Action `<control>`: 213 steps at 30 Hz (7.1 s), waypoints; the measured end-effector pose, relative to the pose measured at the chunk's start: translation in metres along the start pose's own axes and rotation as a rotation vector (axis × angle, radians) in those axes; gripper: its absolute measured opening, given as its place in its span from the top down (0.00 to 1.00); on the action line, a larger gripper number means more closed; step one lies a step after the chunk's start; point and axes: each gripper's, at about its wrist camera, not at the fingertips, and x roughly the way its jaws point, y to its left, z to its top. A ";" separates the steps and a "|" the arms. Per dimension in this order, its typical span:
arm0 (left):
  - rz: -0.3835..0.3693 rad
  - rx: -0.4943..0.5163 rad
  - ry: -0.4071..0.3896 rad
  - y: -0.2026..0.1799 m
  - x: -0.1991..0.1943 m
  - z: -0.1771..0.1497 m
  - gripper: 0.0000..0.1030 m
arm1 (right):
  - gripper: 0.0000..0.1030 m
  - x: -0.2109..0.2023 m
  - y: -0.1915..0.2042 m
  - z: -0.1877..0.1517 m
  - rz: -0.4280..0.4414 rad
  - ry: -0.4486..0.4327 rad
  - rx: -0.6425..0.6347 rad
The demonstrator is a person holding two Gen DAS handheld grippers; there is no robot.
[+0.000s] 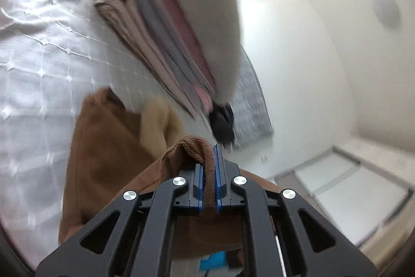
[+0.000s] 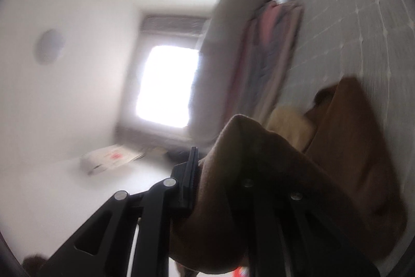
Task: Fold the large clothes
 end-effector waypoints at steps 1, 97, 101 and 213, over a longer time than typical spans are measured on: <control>0.028 -0.019 -0.011 0.012 0.017 0.013 0.94 | 0.84 0.015 -0.010 0.013 -0.051 -0.012 -0.001; 0.954 0.760 0.123 -0.009 0.104 -0.151 0.14 | 0.07 0.115 -0.005 -0.129 -0.912 0.194 -0.749; 0.941 0.731 0.197 -0.004 0.120 -0.149 0.14 | 0.06 0.131 -0.062 -0.103 -1.073 0.358 -0.624; 0.545 0.023 0.071 0.075 0.031 -0.141 0.78 | 0.73 0.011 -0.101 -0.056 -0.622 0.087 -0.068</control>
